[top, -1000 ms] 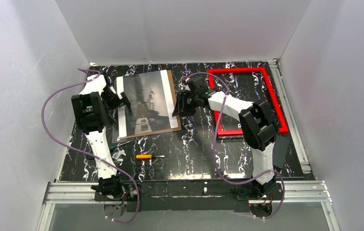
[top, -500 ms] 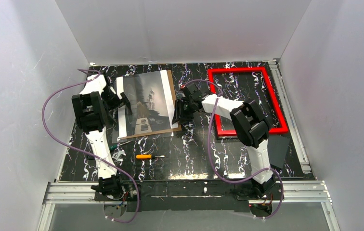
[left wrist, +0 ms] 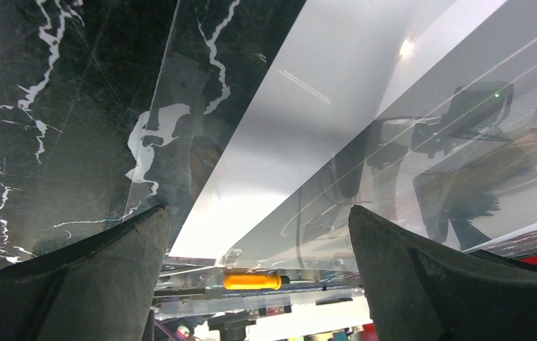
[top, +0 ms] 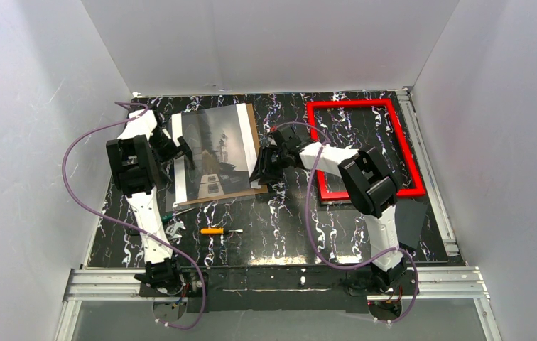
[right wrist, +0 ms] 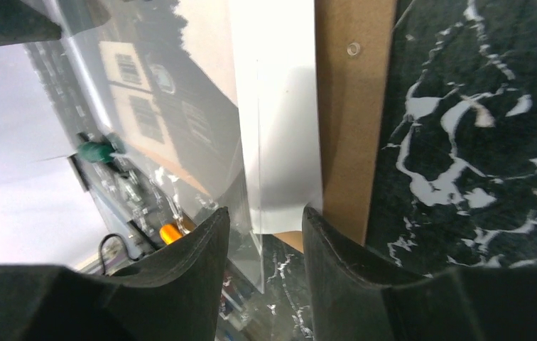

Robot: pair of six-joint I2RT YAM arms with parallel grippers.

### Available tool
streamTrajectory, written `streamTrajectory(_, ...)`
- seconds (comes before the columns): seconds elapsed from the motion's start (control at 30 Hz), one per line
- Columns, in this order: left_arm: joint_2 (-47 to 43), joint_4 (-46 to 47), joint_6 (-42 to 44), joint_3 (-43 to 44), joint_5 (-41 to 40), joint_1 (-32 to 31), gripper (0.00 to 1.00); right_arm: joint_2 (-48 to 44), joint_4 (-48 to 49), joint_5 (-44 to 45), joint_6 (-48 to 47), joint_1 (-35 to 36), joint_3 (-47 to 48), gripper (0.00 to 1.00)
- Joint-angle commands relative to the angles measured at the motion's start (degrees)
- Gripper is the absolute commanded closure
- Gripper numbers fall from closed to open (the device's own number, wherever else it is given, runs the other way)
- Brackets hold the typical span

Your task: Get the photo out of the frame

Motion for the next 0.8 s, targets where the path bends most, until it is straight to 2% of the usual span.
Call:
streamTrajectory(0.0,4.9,-6.1,0.3,-1.8,1.0,0.2,0.04,-0.1,11.2,-6.8,4.8,-0.8,-3.4,0.50)
streamTrajectory(0.13,5.2,-6.1,0.3,-1.8,0.9,0.2,0.04,-0.5,22.2,-10.5,11.0,-1.9,-7.7,0.48)
streamTrajectory(0.2,5.3,-6.1,0.3,-1.7,0.8,0.2,0.04,-0.3,23.4,-10.6,11.8,-2.7,-8.3,0.48)
streamTrajectory(0.33,5.5,-6.1,0.3,-1.8,0.7,0.2,0.04,0.7,6.1,-2.3,-0.3,-2.9,-0.5,0.43)
streamTrajectory(0.43,5.7,-6.1,0.3,-1.7,0.7,0.2,0.03,3.0,2.1,-1.3,-5.2,-3.1,3.1,0.40)
streamTrajectory(0.6,5.7,-6.1,0.4,-1.8,0.5,0.1,0.03,6.5,-1.2,0.1,-8.1,-3.1,8.0,0.39)
streamTrajectory(0.77,5.8,-6.2,0.5,-1.9,0.3,0.2,0.03,7.3,-9.6,7.6,-12.8,-3.1,12.9,0.37)
